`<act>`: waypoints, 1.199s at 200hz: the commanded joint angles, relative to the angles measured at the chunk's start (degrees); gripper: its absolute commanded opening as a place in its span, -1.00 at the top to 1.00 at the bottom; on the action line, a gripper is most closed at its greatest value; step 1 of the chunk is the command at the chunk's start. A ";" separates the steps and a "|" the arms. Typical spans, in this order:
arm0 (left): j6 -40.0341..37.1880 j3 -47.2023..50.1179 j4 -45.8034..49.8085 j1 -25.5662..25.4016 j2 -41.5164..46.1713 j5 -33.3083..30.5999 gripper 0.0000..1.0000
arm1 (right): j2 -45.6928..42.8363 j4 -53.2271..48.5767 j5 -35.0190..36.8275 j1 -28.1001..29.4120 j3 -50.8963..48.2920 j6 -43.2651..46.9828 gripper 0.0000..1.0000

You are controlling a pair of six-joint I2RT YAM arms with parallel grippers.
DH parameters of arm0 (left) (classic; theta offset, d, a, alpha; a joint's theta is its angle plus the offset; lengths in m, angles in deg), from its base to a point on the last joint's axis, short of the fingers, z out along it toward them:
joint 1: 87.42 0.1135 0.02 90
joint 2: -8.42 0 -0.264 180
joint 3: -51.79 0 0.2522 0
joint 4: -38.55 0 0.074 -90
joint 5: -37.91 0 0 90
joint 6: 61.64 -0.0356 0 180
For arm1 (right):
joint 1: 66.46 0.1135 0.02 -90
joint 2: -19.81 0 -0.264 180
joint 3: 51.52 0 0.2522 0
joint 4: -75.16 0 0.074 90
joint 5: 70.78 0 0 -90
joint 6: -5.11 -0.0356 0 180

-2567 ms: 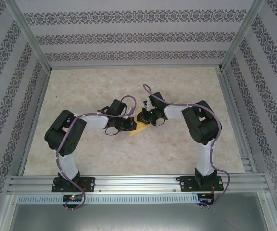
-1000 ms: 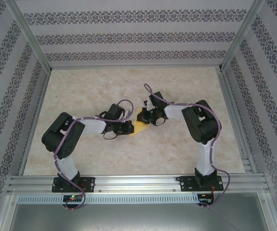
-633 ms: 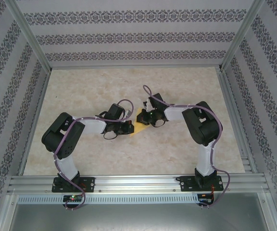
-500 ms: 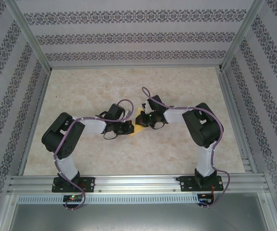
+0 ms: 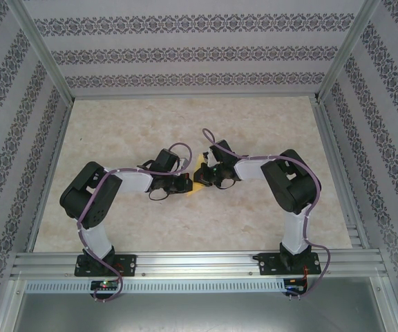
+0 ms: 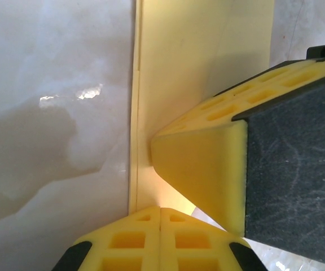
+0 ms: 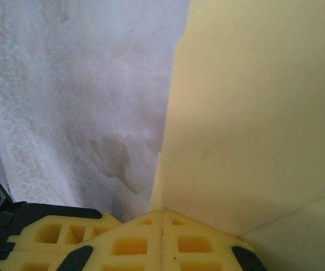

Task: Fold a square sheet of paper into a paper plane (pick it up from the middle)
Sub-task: Fourth fold the wing at the center of the table.

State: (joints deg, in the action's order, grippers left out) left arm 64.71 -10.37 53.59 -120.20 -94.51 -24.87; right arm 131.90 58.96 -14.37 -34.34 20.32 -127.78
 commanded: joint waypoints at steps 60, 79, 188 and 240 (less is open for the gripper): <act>0.16 2.32 8.45 -0.45 -1.29 -4.48 1.00 | 6.41 -5.12 9.60 -9.85 4.89 4.13 1.00; 0.20 2.58 8.64 -0.45 -1.55 -4.17 1.00 | 6.53 -4.06 8.18 -11.41 5.38 3.63 1.00; -1.18 1.41 9.37 -0.45 -1.67 -2.56 1.00 | 6.35 -11.01 8.07 -17.37 13.13 3.97 0.91; -0.91 -1.85 8.76 -0.50 -2.11 -0.77 1.00 | 2.48 -13.78 7.06 -19.44 15.65 6.77 0.87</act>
State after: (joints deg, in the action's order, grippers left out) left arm 64.65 -11.51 55.16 -120.18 -94.69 -26.05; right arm 137.58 47.53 -8.23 -54.01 34.88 -123.65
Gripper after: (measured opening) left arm 0.053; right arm 0.054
